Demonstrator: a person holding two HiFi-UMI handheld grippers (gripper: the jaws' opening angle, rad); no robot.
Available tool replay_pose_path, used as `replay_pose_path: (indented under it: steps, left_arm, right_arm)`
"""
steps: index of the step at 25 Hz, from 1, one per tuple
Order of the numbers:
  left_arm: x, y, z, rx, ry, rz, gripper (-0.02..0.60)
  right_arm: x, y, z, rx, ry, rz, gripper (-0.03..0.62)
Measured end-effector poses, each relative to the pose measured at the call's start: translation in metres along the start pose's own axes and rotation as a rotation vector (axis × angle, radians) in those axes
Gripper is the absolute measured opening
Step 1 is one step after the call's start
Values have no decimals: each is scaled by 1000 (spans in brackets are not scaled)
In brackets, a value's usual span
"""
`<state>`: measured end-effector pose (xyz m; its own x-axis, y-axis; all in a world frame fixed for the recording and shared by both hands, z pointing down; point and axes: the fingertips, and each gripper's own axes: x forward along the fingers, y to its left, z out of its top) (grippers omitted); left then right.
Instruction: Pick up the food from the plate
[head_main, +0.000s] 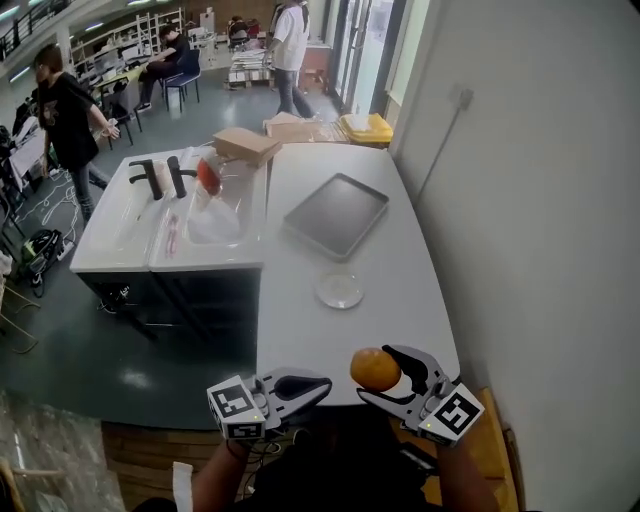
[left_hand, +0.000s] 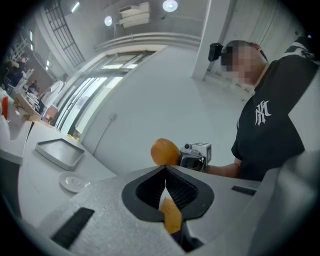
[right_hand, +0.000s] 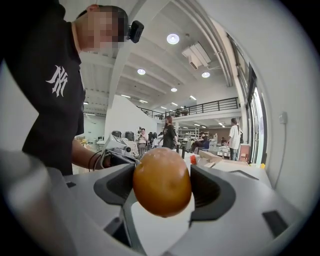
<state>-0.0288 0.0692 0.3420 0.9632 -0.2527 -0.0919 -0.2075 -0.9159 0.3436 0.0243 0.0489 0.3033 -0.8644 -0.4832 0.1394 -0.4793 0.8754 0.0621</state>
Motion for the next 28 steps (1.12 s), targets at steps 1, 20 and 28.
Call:
replay_pose_path:
  steps: [1,20,28]
  left_arm:
    - [1,1,-4,5,7,-8,6]
    - [43,13,-5,-24,62,79,6]
    - [86,-12,-21,-1,112,117,6]
  right_arm:
    - [-3,2,-1,11,6,-6,344]
    - [-37,-37,-33,178,-66,48,344]
    - [-85,-45,-54,219,-93,80,344]
